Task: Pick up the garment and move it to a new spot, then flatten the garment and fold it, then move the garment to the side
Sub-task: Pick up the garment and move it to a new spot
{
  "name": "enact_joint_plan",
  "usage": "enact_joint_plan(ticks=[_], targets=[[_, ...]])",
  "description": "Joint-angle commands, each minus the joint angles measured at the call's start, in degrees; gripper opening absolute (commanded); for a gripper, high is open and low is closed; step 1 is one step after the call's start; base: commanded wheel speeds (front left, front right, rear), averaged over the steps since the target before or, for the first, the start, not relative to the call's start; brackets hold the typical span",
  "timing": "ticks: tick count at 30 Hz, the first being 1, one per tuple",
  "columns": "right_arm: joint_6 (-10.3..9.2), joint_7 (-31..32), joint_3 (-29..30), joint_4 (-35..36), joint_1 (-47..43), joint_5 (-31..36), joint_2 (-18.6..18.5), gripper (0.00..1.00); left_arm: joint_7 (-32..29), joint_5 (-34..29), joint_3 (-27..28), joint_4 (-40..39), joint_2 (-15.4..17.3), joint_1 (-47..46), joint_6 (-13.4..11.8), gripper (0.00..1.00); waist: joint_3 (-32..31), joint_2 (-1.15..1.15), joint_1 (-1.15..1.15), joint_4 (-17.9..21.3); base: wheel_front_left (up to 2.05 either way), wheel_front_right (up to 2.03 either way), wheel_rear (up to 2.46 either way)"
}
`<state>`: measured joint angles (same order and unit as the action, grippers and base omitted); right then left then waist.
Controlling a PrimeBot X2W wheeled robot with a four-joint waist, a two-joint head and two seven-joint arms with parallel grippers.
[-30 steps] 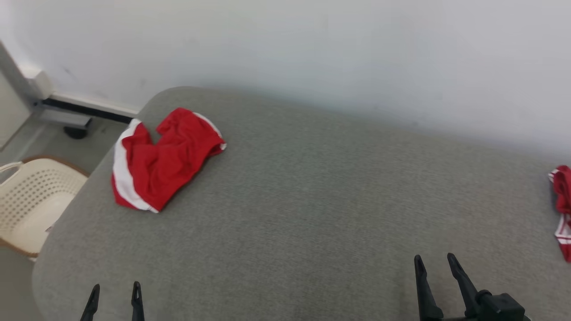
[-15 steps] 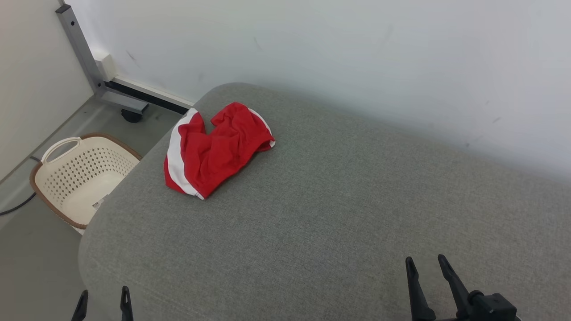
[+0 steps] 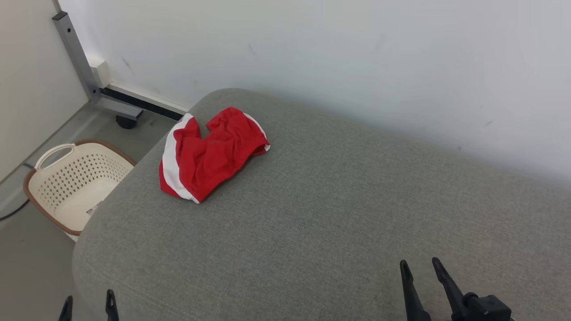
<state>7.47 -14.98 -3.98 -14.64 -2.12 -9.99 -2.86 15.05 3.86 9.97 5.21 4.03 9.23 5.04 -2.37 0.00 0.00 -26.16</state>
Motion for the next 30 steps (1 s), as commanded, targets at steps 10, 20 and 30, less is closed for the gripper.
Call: enact_joint_plan(ticks=[10,20,30], targets=[[0.03,-0.23,-2.37,1.27,5.17,1.34,0.01,1.0,0.18,2.13,2.49,2.85,3.26,-10.54,0.94,1.0,6.06,0.0,0.0,8.87,0.0,0.0,0.0],[0.03,-0.23,-3.5,2.51,11.96,2.25,0.0,1.0,-0.35,10.04,4.99,11.3,9.52,-29.04,2.13,1.0,16.52,0.0,0.0,17.33,0.0,0.0,0.0],[0.03,-0.22,-4.19,3.24,17.25,1.03,0.02,1.0,-4.75,14.96,5.0,21.01,18.01,-43.89,2.38,1.0,23.66,0.0,0.0,23.55,0.0,0.0,0.0]])
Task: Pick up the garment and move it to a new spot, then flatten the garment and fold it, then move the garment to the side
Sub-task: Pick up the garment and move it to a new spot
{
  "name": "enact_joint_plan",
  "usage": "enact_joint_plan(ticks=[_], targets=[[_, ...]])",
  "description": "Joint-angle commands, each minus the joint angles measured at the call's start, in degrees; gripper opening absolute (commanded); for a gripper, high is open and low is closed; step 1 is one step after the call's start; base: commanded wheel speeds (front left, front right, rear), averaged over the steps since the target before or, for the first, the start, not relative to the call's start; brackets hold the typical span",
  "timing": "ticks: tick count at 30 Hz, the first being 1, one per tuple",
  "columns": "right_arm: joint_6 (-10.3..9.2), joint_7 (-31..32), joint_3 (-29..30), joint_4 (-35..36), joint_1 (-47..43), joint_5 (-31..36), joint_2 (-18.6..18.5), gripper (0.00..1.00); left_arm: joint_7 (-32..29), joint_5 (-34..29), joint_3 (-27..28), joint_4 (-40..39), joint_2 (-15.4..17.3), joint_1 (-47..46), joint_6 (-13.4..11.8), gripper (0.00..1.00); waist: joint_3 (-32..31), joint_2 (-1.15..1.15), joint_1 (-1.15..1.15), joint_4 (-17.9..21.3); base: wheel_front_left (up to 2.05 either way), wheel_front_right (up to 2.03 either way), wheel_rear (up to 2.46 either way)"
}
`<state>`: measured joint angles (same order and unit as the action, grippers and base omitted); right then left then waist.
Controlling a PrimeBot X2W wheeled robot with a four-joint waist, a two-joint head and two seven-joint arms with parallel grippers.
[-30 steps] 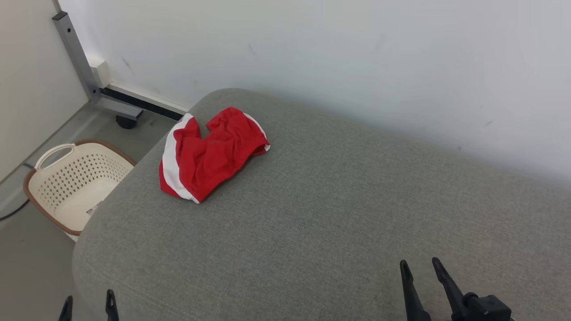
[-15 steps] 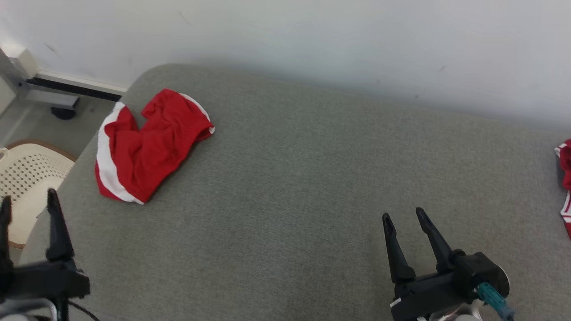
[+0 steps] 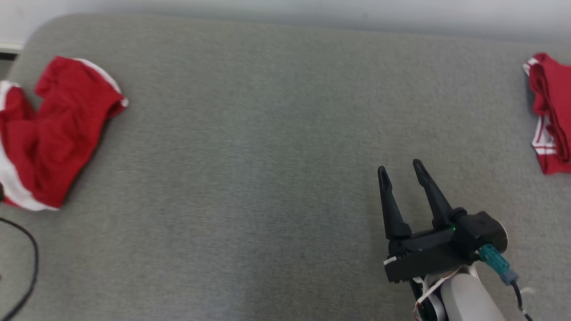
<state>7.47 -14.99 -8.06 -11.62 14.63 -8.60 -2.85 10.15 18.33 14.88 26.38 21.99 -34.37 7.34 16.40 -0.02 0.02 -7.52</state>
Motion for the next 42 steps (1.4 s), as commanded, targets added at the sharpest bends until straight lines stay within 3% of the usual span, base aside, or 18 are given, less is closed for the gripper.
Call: enact_joint_plan(ticks=[1,3,13,19,30,31,32,42], targets=[[0.03,-0.22,-0.28,0.29,0.97,-0.5,0.0,1.0,-0.34,0.96,-0.09,0.89,0.79,-1.65,0.09,1.0,5.4,0.02,-0.02,5.46,0.0,0.0,0.0],[0.03,-0.22,-0.29,0.47,2.12,-0.56,0.0,1.0,-2.0,1.45,-0.78,4.74,2.93,-5.03,0.1,1.0,6.78,0.02,-0.02,6.9,0.0,0.0,0.0],[0.03,-0.21,-0.56,0.71,3.27,-1.04,0.01,1.0,-7.77,2.9,-4.88,16.86,7.65,-11.84,0.09,1.0,8.74,0.02,-0.02,9.16,0.0,0.0,0.0],[0.03,-0.22,-0.54,0.62,3.55,-1.0,0.01,1.0,-13.89,4.4,-7.72,24.79,8.35,-14.05,0.09,1.0,8.69,0.02,-0.02,9.44,0.0,0.0,0.0],[0.03,-0.22,-0.69,0.34,3.97,-0.89,0.01,1.0,-20.13,6.01,-10.92,32.53,8.44,-15.19,0.09,1.0,8.57,0.02,-0.02,9.71,0.0,0.0,0.0],[0.03,-0.22,-0.67,0.28,3.86,-0.93,0.01,1.0,-19.86,6.16,-11.25,32.75,8.56,-15.2,0.09,0.42,8.52,0.02,-0.02,9.73,0.0,0.0,0.0],[0.03,-0.22,-0.64,0.19,3.83,-0.97,0.01,1.0,-18.98,6.09,-11.47,32.83,8.9,-15.22,0.09,0.0,8.44,0.02,-0.02,9.75,0.0,0.0,0.0],[0.03,-0.22,0.3,-0.82,2.09,-1.47,0.01,1.0,-8.92,6.82,-12.69,31.68,10.17,-16.92,0.06,0.0,4.13,0.02,-0.02,8.93,0.0,0.0,0.0]])
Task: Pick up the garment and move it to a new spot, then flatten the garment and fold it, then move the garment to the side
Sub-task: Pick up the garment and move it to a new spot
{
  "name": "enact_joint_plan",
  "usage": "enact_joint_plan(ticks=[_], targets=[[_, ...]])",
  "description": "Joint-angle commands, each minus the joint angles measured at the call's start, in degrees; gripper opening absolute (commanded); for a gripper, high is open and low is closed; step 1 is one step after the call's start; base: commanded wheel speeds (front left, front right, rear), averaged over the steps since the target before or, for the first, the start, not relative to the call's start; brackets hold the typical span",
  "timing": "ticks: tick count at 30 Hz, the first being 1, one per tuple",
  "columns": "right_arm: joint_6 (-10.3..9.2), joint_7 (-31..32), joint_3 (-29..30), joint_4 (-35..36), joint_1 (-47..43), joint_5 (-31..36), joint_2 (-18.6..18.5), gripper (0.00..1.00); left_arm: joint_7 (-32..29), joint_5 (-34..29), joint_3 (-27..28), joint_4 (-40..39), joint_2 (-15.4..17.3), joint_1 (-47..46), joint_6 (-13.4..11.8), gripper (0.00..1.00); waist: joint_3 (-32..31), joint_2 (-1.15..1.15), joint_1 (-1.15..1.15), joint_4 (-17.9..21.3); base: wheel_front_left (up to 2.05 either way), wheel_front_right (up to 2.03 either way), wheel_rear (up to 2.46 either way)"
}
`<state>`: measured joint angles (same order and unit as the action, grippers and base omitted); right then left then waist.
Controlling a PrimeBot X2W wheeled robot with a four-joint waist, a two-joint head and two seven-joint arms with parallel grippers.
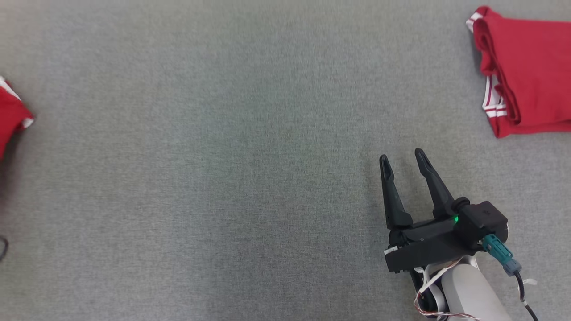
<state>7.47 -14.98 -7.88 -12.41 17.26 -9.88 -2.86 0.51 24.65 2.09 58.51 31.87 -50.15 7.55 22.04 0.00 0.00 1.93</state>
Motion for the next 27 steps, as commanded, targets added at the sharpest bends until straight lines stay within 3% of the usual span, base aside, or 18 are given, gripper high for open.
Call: enact_joint_plan(ticks=[1,12,27], targets=[[0.03,-0.23,0.14,-0.09,-1.0,-0.25,0.02,1.0,1.75,0.92,0.06,-1.0,0.28,-1.25,-0.15,0.0,-2.11,0.0,0.0,-0.63,0.0,0.0,0.0],[0.03,-0.23,0.59,-0.82,-3.96,-1.84,0.03,1.0,6.96,2.65,-5.93,-13.63,0.22,-4.37,-0.14,0.0,-8.57,0.0,0.0,-0.78,0.0,0.0,0.0],[0.03,-0.22,-0.03,-1.65,-6.26,-5.86,0.03,1.0,-0.61,3.48,-11.31,-41.39,-5.23,-5.06,-2.63,0.0,-11.73,0.0,0.0,7.61,0.0,0.0,0.0]])
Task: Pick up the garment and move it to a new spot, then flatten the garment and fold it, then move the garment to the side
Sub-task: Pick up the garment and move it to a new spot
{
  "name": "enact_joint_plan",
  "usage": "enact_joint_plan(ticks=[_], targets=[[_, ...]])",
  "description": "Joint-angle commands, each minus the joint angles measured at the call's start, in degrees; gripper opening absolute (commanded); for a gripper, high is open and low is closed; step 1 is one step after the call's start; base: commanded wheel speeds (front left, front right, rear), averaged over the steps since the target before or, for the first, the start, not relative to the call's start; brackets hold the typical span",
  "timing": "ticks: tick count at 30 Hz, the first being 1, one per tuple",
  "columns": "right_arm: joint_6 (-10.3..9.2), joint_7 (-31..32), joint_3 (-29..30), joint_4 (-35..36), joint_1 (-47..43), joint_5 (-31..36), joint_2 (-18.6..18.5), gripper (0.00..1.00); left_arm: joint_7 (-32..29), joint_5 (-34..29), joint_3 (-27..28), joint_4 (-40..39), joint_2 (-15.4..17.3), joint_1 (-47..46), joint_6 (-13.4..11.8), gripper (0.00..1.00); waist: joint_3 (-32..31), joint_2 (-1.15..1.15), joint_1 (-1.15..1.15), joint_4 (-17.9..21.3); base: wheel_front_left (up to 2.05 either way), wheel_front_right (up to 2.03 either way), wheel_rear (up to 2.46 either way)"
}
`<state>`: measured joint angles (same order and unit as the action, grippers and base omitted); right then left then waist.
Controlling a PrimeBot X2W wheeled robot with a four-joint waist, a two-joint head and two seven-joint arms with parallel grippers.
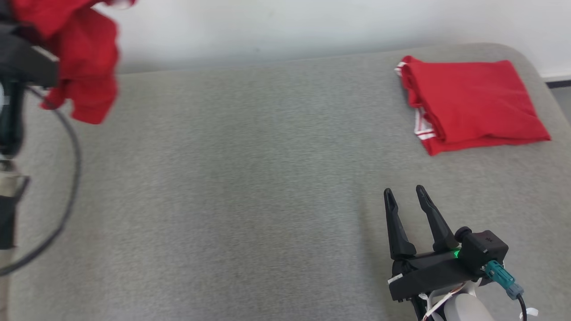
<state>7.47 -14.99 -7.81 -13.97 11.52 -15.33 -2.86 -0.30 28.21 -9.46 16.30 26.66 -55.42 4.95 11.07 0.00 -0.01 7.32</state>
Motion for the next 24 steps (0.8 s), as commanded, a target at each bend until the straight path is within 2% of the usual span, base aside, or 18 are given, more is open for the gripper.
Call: enact_joint_plan(ticks=[1,6,13,19,24], targets=[[0.03,-0.22,0.11,-0.16,-0.68,-0.59,0.03,1.0,-0.48,-0.08,-0.49,-0.98,-0.76,0.18,-0.27,0.0,-0.82,0.0,0.01,2.93,0.0,0.0,0.0],[0.03,-0.21,0.66,-0.58,-1.51,-0.94,0.03,1.0,-3.46,0.44,-3.85,-7.38,-4.43,-0.03,-1.07,0.0,-0.99,0.0,0.01,6.04,0.0,0.0,0.0],[0.03,-0.21,1.67,-0.91,-2.25,-1.27,0.04,1.0,-5.34,1.56,-10.05,-10.85,-10.7,3.25,-1.04,0.0,-0.62,0.0,0.01,8.02,0.0,0.0,0.0],[0.03,-0.22,1.6,-1.01,-2.03,-1.24,0.01,1.0,-4.48,1.8,-13.74,-8.91,-12.63,10.19,-1.09,0.0,-0.46,0.0,0.01,7.97,0.0,0.0,0.0],[0.03,-0.22,1.44,-1.51,-2.19,-0.69,0.03,1.0,-2.51,1.92,-15.27,-5.95,-12.14,19.04,-1.5,0.0,-0.66,0.0,0.01,7.21,0.0,0.0,0.0]])
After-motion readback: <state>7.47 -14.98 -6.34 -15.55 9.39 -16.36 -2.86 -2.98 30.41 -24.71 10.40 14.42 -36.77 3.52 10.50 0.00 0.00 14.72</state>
